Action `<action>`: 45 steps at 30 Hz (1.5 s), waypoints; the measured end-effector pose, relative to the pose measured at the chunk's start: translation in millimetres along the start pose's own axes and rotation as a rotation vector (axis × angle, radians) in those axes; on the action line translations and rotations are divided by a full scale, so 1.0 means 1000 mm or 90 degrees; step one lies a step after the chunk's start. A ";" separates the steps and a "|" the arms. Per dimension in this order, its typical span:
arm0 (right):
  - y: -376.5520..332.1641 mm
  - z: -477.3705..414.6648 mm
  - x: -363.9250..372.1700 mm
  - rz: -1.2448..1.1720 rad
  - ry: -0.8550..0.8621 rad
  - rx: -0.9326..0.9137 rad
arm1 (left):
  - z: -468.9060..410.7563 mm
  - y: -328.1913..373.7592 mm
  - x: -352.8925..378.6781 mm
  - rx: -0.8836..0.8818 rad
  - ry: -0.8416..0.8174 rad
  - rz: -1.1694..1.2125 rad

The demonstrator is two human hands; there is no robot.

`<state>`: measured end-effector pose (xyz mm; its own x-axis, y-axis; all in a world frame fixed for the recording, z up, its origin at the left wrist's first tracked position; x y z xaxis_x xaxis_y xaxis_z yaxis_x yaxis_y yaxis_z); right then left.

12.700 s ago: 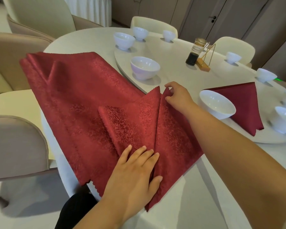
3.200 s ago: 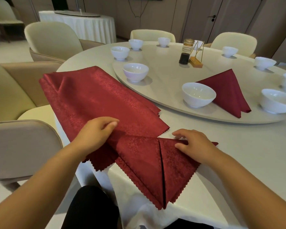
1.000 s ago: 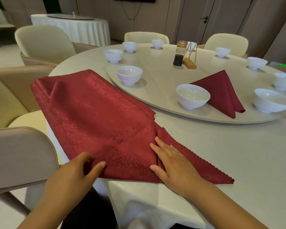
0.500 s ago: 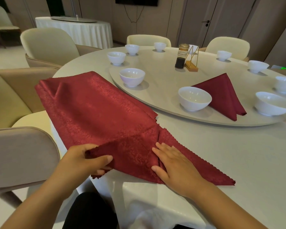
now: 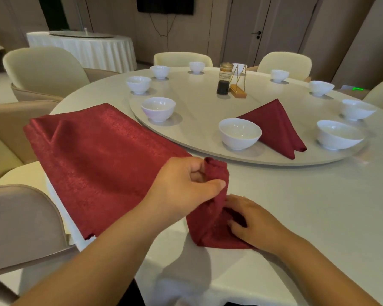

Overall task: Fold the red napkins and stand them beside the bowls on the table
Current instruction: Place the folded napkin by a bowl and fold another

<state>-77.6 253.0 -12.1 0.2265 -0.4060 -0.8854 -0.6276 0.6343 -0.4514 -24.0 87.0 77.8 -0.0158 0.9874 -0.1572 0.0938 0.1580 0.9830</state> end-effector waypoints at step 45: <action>0.008 0.041 0.021 0.256 0.044 0.313 | -0.048 -0.100 0.054 0.212 -0.337 -0.799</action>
<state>-47.6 276.1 -39.3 -0.0139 -0.1045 -0.9944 -0.2347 0.9671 -0.0983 -82.4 124.4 -24.4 0.1009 0.0615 -0.9930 0.5266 0.8435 0.1058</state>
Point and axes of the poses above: each hand's wrist, its own z-axis away from the middle knuckle, its own x-axis out of the palm, y = z × x, the point moved 1 cm from there along -z, towards the middle knuckle, and after that the axes turned 3 degrees about -x, right-handed, at the moved point
